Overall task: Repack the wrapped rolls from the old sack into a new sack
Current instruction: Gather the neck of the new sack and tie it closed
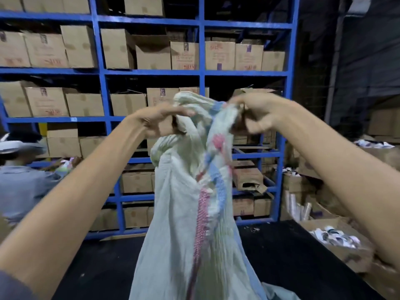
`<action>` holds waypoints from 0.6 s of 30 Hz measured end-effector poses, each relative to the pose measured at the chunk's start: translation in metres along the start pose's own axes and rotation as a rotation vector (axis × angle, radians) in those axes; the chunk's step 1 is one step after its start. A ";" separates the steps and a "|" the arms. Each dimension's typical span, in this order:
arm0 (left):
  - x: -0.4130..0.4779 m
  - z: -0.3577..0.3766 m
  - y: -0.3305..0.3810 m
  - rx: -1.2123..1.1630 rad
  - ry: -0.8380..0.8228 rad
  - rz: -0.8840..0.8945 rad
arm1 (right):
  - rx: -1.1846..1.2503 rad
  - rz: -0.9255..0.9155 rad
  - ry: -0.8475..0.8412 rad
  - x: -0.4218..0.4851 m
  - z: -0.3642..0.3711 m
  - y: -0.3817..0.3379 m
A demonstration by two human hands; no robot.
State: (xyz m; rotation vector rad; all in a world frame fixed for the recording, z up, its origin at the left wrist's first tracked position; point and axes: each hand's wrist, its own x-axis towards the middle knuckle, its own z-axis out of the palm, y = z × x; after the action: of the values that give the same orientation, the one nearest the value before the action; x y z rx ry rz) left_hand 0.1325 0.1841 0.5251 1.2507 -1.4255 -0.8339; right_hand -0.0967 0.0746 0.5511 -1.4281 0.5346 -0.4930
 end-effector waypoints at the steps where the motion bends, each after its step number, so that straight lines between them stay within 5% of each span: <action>1: -0.004 0.011 0.001 0.064 -0.093 0.039 | 0.079 -0.039 -0.012 0.005 0.010 -0.012; 4: -0.004 0.039 -0.002 0.211 -0.091 0.065 | 0.075 -0.153 0.065 0.019 0.034 -0.035; 7: 0.015 0.038 -0.015 0.338 0.260 0.029 | -0.188 -0.231 0.166 0.018 0.039 -0.036; 9: 0.025 0.024 -0.021 0.244 0.511 -0.004 | -0.383 -0.326 0.305 0.022 0.032 -0.017; 12: 0.023 0.016 -0.020 -0.028 0.608 -0.006 | -0.484 -0.431 0.481 0.046 0.021 0.042; 18: 0.026 0.040 -0.010 -0.568 0.456 0.113 | -0.165 -0.186 0.004 0.089 0.051 0.173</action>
State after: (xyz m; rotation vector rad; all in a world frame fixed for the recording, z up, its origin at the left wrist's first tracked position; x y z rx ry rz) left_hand 0.0985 0.1523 0.5126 0.8401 -0.8047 -0.7451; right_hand 0.0051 0.0747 0.3778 -1.6445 0.4560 -0.6103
